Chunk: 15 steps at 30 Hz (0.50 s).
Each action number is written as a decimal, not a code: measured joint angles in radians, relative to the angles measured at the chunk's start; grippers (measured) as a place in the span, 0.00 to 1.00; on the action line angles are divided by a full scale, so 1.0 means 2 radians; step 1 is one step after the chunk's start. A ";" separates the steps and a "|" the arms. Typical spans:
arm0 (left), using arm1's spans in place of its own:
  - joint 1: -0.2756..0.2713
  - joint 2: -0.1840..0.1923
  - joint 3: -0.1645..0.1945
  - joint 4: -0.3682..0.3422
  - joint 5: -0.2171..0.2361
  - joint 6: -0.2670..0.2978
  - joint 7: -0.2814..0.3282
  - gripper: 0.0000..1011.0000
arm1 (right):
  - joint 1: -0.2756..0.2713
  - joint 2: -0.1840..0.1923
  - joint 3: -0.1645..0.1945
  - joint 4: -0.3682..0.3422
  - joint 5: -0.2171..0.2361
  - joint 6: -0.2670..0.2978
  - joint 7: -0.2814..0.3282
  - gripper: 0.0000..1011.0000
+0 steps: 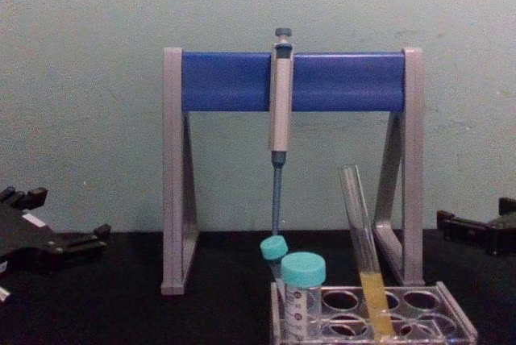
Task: Pick up the test tube from the test tube rack, shake it, then place it back into the test tube rack.
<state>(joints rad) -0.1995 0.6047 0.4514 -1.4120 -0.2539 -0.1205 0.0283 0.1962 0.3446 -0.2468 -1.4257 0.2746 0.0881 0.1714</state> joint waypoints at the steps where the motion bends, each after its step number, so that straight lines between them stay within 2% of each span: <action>1: 0.000 0.000 0.000 0.000 0.000 0.000 0.000 0.99 | 0.000 0.000 0.000 0.000 0.000 0.000 0.000 0.99; 15: 0.000 0.000 0.000 0.000 0.000 0.000 0.000 0.99 | 0.000 0.000 0.000 0.000 0.000 0.000 0.000 0.99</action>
<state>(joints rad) -0.1996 0.6047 0.4514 -1.4120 -0.2539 -0.1205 0.0283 0.1962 0.3446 -0.2468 -1.4257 0.2746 0.0878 0.1715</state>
